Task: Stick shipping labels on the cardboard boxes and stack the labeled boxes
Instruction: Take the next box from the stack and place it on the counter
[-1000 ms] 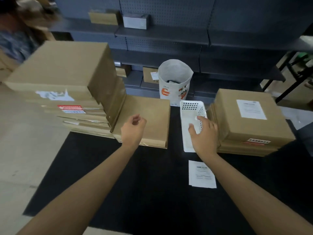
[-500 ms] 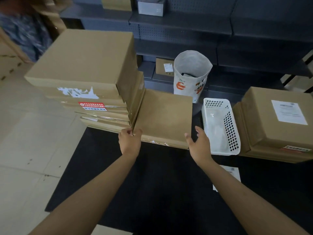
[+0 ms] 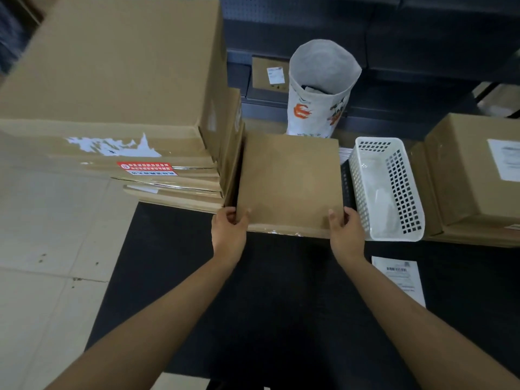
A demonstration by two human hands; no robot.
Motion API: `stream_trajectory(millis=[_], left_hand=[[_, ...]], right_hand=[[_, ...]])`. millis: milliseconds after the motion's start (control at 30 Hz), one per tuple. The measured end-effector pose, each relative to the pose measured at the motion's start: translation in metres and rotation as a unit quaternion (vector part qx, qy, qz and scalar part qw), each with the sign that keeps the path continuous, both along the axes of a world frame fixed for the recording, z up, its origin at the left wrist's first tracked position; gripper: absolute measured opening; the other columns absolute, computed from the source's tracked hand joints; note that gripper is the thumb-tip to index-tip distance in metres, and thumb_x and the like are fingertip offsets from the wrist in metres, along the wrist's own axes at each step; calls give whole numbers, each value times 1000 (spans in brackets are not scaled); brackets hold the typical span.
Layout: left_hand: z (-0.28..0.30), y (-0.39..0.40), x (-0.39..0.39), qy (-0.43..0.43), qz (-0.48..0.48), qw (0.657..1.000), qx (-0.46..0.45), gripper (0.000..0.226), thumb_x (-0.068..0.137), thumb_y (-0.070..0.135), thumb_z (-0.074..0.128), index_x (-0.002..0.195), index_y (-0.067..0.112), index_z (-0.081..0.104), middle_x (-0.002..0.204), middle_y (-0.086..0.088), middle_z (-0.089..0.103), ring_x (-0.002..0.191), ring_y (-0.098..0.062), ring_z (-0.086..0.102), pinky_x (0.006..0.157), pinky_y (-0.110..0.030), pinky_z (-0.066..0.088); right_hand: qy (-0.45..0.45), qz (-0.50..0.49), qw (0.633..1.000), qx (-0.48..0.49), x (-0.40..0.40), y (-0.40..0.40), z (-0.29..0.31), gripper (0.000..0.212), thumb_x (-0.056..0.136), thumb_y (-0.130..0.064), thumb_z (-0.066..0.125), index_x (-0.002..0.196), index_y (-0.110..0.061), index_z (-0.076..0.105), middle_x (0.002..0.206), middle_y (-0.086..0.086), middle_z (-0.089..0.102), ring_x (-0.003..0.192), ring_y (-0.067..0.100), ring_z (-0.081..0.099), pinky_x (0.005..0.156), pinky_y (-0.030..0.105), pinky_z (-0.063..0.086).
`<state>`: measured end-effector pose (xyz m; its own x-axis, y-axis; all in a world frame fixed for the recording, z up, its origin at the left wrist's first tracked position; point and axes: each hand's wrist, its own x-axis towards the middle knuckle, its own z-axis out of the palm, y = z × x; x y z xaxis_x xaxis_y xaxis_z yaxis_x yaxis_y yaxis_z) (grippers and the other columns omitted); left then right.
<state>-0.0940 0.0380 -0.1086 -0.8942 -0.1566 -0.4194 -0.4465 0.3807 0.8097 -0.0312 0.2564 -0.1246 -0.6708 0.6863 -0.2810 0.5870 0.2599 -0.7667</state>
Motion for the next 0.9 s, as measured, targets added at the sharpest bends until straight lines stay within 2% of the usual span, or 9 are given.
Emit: stream_trajectory(millis=[67, 133, 200, 300, 467, 633, 733, 800, 900], left_hand=[[-2, -1, 3, 0, -20, 1000, -14, 53, 85, 48, 64, 125, 15, 52, 115, -2, 52, 93, -10, 53, 67, -16, 39], [-2, 0, 3, -2, -31, 999, -19, 59, 85, 50, 63, 130, 14, 49, 119, -2, 49, 94, -11, 51, 71, -19, 39], [-1, 4, -2, -15, -32, 999, -1, 64, 86, 51, 62, 137, 15, 44, 129, -2, 44, 104, -13, 48, 82, -23, 38], [-3, 13, -10, -25, -35, 997, 61, 70, 87, 50, 61, 145, 19, 36, 139, 2, 43, 122, -15, 46, 93, -23, 36], [-4, 20, -11, -21, -20, 994, 106, 60, 91, 39, 61, 144, 20, 37, 122, 11, 48, 109, -6, 47, 92, -21, 37], [-5, 7, 11, -13, -41, 994, 100, 56, 90, 40, 62, 139, 23, 43, 123, 11, 53, 113, -10, 52, 94, -24, 42], [-6, -6, 35, -6, -56, 995, 80, 58, 89, 44, 62, 140, 25, 41, 129, 6, 52, 116, -12, 51, 97, -30, 44], [-6, -14, 57, -7, -66, 995, 73, 60, 88, 45, 61, 140, 26, 39, 131, 6, 50, 117, -13, 50, 99, -33, 44], [-2, -24, 92, -8, -72, 995, 71, 57, 89, 44, 61, 139, 28, 39, 130, 7, 50, 116, -12, 50, 97, -32, 45]], right_hand=[[0, -9, 1000, -1, 6, 3, -3, 53, 95, -40, 54, 135, -5, 47, 131, 9, 56, 119, 24, 53, 100, 34, 41], [2, -3, 1000, 4, 7, 5, -6, 56, 93, -43, 55, 136, -7, 47, 132, 9, 56, 121, 25, 52, 104, 41, 42], [7, -3, 1000, 0, 5, 5, -7, 61, 93, -45, 55, 139, -7, 44, 135, 9, 54, 124, 25, 50, 107, 42, 40], [5, -5, 999, -35, -3, 5, -9, 68, 93, -46, 55, 147, -10, 34, 145, 7, 46, 132, 23, 43, 111, 36, 34], [18, -8, 998, -66, -1, 6, -20, 65, 90, -53, 55, 142, -17, 43, 136, 1, 56, 126, 18, 50, 109, 39, 39], [27, -26, 997, -69, 30, -5, -12, 60, 91, -49, 56, 141, -17, 46, 134, -2, 56, 123, 14, 51, 108, 35, 40], [33, -32, 996, -77, 60, -19, -5, 59, 91, -48, 57, 141, -19, 46, 131, -2, 58, 120, 14, 53, 105, 35, 42], [32, -30, 996, -77, 83, -25, 0, 57, 92, -46, 57, 141, -20, 46, 128, -4, 59, 115, 12, 53, 100, 30, 42], [26, -33, 996, -75, 117, -35, 6, 56, 92, -44, 57, 141, -20, 45, 127, -4, 58, 112, 10, 51, 97, 27, 41]])
